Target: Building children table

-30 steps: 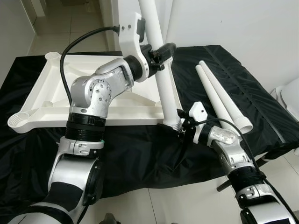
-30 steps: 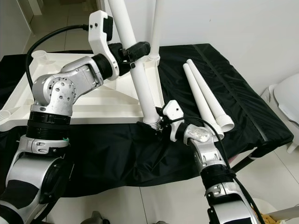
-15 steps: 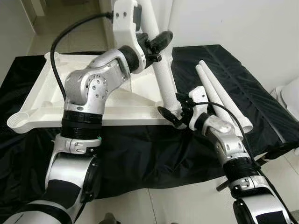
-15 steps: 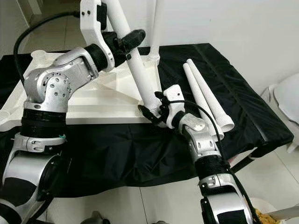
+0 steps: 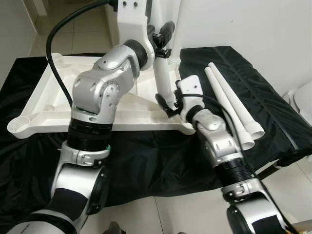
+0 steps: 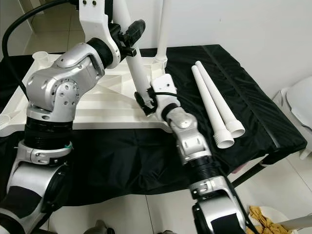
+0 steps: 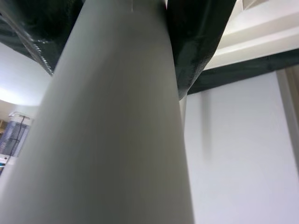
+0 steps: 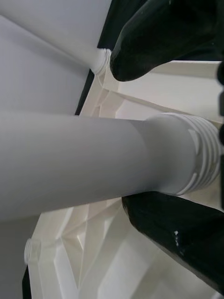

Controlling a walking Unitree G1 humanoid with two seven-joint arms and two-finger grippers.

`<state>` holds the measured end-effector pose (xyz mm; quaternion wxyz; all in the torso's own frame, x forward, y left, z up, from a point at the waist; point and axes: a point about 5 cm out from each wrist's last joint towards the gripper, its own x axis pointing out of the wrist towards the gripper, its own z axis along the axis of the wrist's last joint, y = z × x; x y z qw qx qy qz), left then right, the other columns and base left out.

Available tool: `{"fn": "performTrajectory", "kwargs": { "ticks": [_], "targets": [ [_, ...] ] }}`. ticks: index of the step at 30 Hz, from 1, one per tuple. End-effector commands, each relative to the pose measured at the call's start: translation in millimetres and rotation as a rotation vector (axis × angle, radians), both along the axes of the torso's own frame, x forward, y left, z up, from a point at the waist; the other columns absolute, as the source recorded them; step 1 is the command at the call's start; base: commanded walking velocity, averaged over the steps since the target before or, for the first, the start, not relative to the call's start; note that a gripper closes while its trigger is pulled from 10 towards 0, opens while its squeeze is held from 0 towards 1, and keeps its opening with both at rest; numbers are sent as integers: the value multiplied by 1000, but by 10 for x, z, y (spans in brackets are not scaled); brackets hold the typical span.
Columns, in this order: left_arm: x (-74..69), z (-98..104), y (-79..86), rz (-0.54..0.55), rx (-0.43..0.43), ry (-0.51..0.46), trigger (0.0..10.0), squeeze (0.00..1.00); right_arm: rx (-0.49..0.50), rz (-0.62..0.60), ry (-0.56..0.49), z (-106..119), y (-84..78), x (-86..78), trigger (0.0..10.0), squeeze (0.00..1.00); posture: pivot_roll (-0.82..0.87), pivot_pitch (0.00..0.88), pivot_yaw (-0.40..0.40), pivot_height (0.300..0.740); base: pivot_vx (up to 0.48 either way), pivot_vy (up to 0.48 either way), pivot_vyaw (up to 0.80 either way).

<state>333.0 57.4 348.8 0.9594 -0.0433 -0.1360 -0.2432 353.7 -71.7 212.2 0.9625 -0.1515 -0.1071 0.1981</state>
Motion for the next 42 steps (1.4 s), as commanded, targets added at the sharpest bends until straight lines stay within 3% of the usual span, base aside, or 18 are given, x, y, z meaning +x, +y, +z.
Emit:
{"fn": "performTrajectory", "kwargs": {
  "ticks": [1, 19, 21, 23, 24, 25, 39, 40, 42],
  "targets": [
    [-2, -4, 7, 108, -6, 5, 10000, 0, -2, -73, -36, 34, 34, -28, 10000, 0, -9, 28, -33, 740, 0, 0, 0],
    [-79, 28, -117, 84, -4, -9, 10000, 0, 77, -152, -95, 140, 182, -38, 10000, 0, 3, 18, -35, 740, 0, 0, 0],
    [-84, 33, -128, 84, 1, -13, 10000, 0, 77, -159, -100, 152, 195, -37, 4863, 0, 4, 17, -36, 740, 0, 0, 0],
    [-85, 35, -131, 84, 2, -14, 10000, 0, 75, -160, -102, 156, 200, -36, 4824, 0, 4, 17, -36, 740, 0, 0, 0],
    [-86, 35, -135, 84, 3, -15, 10000, 0, 76, -158, -103, 158, 209, -37, 3255, 0, 4, 17, -36, 740, 0, 0, 0],
    [-86, 35, -139, 84, 7, -14, 10000, 0, 80, -160, -104, 159, 219, -41, 0, 0, 5, 15, -37, 740, 0, 0, 0],
    [-87, 44, -130, 101, 16, -27, 10000, 0, 76, -186, -98, 105, 193, -48, 0, 0, 2, 13, -33, 740, 0, 0, 0],
    [-99, 37, -150, 77, 6, -26, 10000, 1000, 80, -202, -95, 100, 171, -41, 10000, 0, 2, 13, -33, 740, 0, 0, 0],
    [-108, 33, -165, 60, -2, -25, 10000, 1000, 84, -213, -93, 99, 157, -36, 10000, 0, 2, 13, -33, 740, 0, 0, 0]
  ]
}}
